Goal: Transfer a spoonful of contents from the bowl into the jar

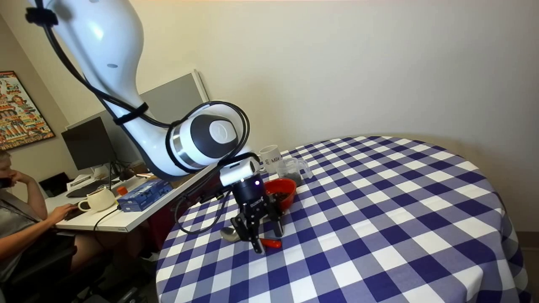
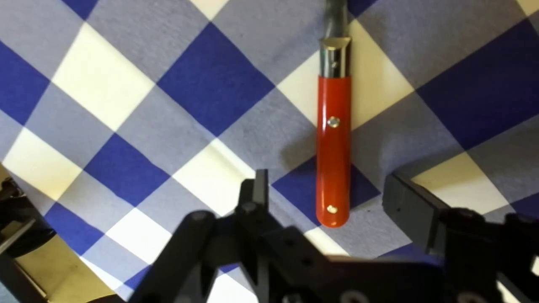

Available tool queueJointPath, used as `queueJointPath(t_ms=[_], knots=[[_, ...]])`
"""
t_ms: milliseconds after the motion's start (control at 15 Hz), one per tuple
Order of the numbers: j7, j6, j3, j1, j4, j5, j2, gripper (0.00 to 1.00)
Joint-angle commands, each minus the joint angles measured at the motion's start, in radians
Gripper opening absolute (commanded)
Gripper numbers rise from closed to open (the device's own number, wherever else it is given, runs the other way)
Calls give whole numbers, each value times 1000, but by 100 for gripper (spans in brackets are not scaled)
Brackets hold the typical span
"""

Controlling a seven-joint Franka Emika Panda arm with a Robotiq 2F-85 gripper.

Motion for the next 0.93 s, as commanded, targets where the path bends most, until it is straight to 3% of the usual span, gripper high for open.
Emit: queueJointPath(t_ms=[0,333,867], knots=[[16,23,-19,27,11,17,21,40],[14,29,-19,31,11,19,8,2],[11,50,-33,44,-14,8,-28,5]])
